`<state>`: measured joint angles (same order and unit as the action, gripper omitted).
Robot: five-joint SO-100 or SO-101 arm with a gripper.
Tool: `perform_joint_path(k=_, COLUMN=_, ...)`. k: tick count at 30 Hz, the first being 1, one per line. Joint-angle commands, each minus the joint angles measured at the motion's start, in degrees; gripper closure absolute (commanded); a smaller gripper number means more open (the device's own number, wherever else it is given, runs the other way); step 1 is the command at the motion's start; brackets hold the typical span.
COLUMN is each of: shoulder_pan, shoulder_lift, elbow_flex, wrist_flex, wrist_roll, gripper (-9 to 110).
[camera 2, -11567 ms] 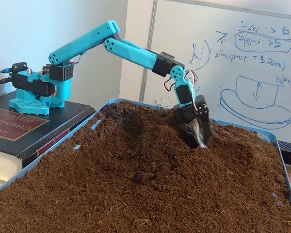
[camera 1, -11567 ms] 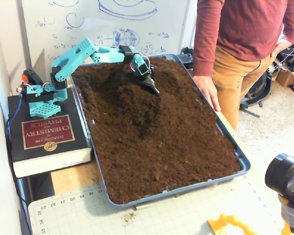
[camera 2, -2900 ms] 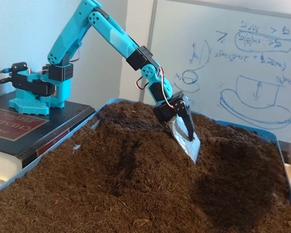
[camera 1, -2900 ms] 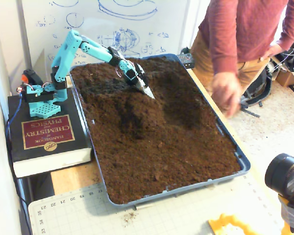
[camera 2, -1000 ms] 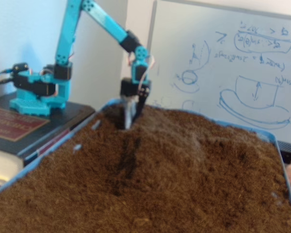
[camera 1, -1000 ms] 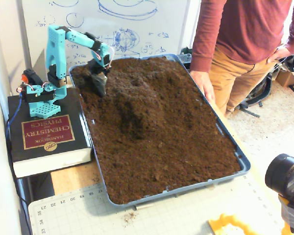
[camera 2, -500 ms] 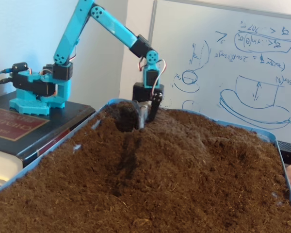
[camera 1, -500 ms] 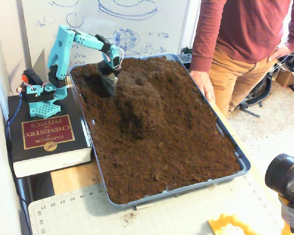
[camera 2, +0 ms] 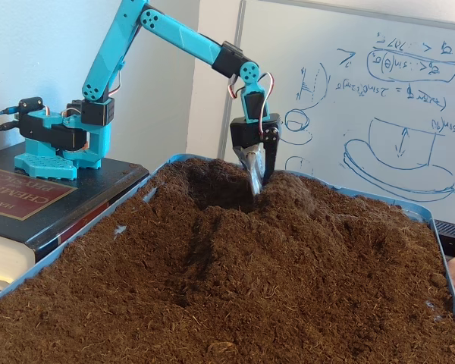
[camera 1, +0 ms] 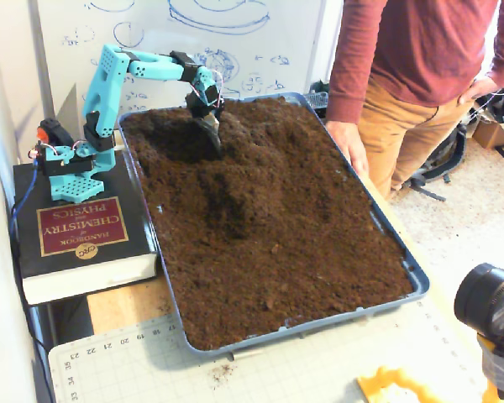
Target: Build a berm.
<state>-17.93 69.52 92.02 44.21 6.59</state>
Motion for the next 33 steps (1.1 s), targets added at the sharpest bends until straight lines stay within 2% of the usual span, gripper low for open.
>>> perform_joint_path(k=1, shoulder_pan=1.14, shoulder_lift=6.33, elbow_flex=-7.21, wrist_flex=-1.14, wrist_roll=1.76, gripper=101)
perform_joint_path(k=5, shoulder_pan=0.53, shoulder_lift=10.02, elbow_flex=-6.77, wrist_flex=-0.88, wrist_roll=6.59, gripper=101)
perform_joint_path(k=8, shoulder_pan=-0.26, shoulder_lift=14.50, elbow_flex=-6.33, wrist_flex=3.52, wrist_roll=8.35, gripper=101)
perform_joint_path(k=11, shoulder_pan=-2.20, shoulder_lift=22.41, elbow_flex=-6.24, wrist_flex=14.94, wrist_roll=9.32, gripper=101)
perform_joint_path(k=16, shoulder_pan=-1.93, shoulder_lift=35.86, elbow_flex=-5.89, wrist_flex=40.52, wrist_roll=7.82, gripper=101)
perform_joint_path(k=20, shoulder_pan=3.25, shoulder_lift=43.68, elbow_flex=-0.53, wrist_flex=52.82, wrist_roll=-1.58, gripper=101)
perform_joint_path(k=24, shoulder_pan=15.21, shoulder_lift=51.59, elbow_flex=10.81, wrist_flex=50.01, wrist_roll=-17.75, gripper=101)
perform_joint_path(k=29, shoulder_pan=28.92, shoulder_lift=54.40, elbow_flex=29.44, wrist_flex=39.02, wrist_roll=-36.04, gripper=101)
perform_joint_path(k=33, shoulder_pan=32.43, shoulder_lift=53.53, elbow_flex=43.59, wrist_flex=25.05, wrist_roll=-41.31, gripper=101)
